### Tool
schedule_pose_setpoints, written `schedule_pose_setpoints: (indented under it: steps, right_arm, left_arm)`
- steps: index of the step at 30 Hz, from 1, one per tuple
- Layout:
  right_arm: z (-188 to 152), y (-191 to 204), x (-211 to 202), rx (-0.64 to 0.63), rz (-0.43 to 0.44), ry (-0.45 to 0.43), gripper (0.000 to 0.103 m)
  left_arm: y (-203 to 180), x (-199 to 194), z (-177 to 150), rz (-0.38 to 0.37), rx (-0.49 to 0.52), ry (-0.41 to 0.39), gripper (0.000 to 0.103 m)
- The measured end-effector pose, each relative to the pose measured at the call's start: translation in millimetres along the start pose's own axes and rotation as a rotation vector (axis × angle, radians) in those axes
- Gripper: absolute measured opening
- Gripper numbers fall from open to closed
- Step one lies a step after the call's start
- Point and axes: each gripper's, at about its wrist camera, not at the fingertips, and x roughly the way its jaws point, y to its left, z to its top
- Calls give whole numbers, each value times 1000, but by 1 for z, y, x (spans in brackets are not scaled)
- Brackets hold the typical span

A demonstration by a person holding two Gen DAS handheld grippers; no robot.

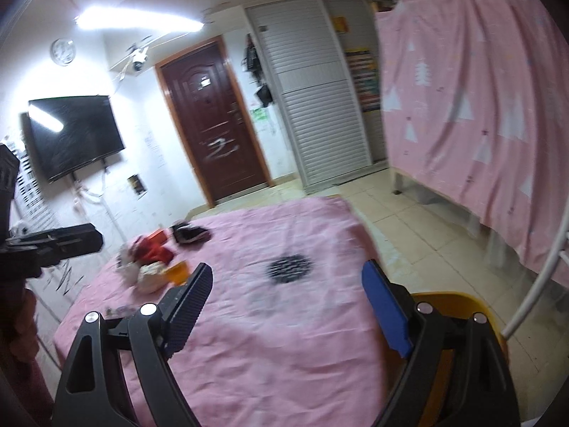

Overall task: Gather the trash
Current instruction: 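Grasp the green cloth item with the left tool while the right tool approaches the Hello Kitty bag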

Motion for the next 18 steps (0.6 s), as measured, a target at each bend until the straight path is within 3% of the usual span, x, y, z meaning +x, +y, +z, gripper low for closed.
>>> schedule_pose_setpoints:
  steps: [7,14,18]
  right_arm:
    - [-13,46,20,-65,59,71,80]
    - [-19,58,34,-74,80,116,80]
    - [-22,72,40,-102,98,132,80]
  left_arm:
    - [37,-1,-42,16,-60,53,70]
    - [37,18,-74,10,-17,119,70]
    - [36,31,-83,-40,-16,138,70]
